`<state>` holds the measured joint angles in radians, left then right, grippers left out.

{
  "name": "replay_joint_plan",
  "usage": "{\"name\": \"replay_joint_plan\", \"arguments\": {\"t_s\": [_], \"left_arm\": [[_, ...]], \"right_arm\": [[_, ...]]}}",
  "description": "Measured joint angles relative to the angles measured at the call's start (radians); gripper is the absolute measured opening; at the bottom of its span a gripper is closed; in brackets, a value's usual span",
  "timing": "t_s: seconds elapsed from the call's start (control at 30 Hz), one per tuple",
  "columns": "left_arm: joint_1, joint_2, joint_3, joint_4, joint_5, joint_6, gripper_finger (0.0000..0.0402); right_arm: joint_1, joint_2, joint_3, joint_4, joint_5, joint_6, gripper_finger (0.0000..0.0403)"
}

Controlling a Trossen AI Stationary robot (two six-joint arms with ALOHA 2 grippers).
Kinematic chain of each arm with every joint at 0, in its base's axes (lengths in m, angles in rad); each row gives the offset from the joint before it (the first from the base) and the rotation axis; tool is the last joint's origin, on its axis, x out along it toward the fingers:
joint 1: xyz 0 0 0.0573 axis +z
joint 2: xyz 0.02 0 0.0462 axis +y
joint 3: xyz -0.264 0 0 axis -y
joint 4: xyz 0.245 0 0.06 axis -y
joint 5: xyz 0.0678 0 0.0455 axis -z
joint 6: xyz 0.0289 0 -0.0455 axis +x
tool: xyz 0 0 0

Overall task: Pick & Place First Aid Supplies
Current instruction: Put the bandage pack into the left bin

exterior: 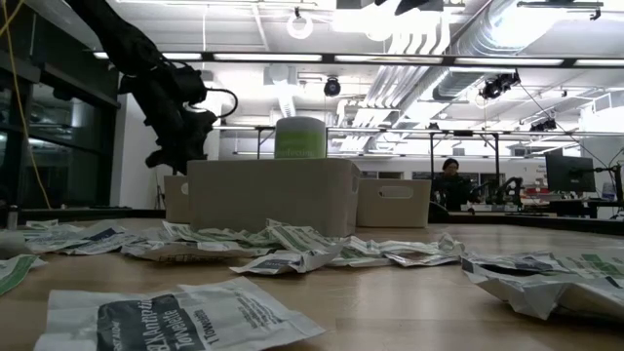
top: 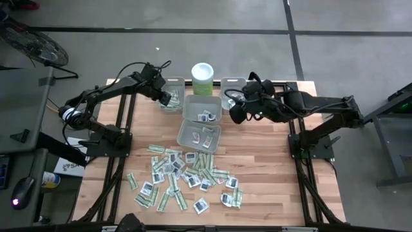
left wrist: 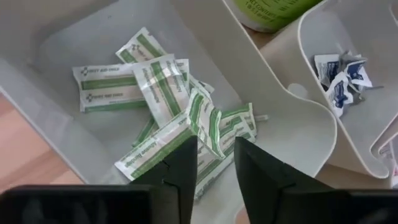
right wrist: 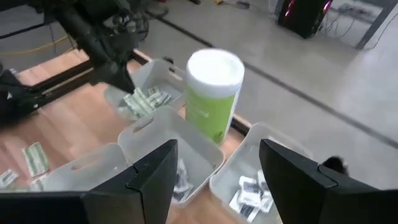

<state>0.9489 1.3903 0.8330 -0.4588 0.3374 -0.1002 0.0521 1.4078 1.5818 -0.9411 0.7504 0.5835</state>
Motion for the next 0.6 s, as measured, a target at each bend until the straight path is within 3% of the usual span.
{"name": "replay_joint_plan", "arguments": {"t_s": [0.2,0.4,0.6], "left_arm": [[0.0,-0.001,0.0,0.015,-0.035,0.047,0.0118],[0.0,-0.008,0.0,0.013,-0.144,0.074,0.0118],[0.0,-0.032,0.0,0.038,-0.121,0.123,0.0118]], "right_arm": [[0.002,0.001,-0.117,0.006,-0.152,0.136,0.022],[0.035,0.001,-0.251,0.105,-0.257,0.257,0.022],[0.081,0.001,-0.362,0.21,-0.396,0.31,0.022]]}}
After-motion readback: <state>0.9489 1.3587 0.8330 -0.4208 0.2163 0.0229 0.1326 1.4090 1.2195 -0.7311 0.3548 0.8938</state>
